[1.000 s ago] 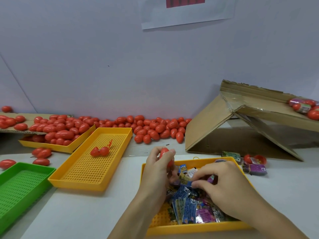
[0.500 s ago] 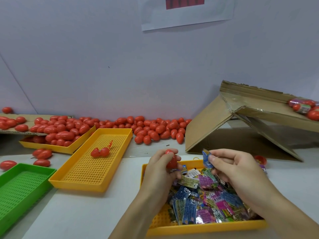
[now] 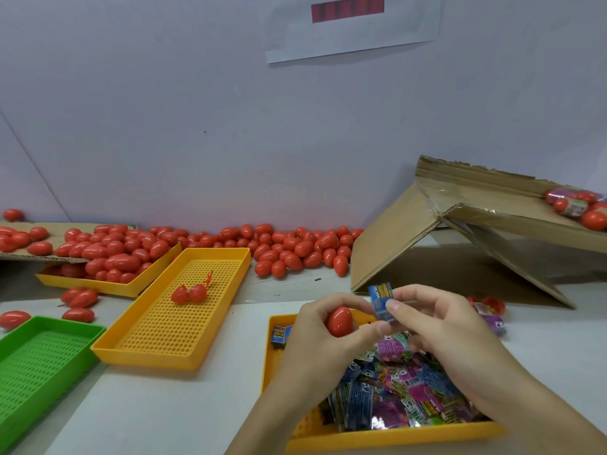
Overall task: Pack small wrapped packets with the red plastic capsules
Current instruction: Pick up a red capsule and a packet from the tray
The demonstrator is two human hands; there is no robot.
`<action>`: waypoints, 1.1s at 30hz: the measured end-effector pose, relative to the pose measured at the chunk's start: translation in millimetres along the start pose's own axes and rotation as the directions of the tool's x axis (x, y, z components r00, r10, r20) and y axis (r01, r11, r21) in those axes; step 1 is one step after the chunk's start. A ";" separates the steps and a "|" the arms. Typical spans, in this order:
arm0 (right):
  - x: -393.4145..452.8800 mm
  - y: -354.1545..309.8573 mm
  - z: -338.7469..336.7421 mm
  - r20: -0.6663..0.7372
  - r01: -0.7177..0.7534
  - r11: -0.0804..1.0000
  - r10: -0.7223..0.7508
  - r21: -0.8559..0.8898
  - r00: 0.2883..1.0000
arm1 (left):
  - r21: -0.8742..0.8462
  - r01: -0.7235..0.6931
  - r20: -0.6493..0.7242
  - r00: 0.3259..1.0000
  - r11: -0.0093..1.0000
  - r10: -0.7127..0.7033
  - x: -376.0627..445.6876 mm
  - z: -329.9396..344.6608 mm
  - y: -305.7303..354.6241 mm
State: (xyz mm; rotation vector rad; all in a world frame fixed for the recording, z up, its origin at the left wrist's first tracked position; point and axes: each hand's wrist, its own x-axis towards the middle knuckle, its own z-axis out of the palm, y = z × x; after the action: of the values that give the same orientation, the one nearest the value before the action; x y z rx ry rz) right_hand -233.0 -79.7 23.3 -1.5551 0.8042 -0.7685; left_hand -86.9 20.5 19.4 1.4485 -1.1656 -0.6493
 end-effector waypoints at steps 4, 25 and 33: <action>0.5 1.2 -2.6 0.076 -0.059 0.995 0.053 0.084 0.996 | 0.034 -0.018 -0.125 0.992 0.999 0.022 3.8 -2.2 -2.9; 1.0 4.2 0.5 0.172 -0.110 0.984 0.085 0.141 0.981 | 0.000 -0.018 0.003 1.000 1.000 0.018 1.6 -8.4 4.0; -1.6 0.0 -0.8 0.191 -0.060 0.995 0.044 0.078 0.981 | -0.145 0.103 0.098 0.991 0.984 -0.089 0.0 -7.6 3.6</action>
State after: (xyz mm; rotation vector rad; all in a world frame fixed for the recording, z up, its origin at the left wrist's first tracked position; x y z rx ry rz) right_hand -234.6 -78.7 23.3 -1.5011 0.6622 -0.5987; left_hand -81.2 23.9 24.6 1.3652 -1.0971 -0.8597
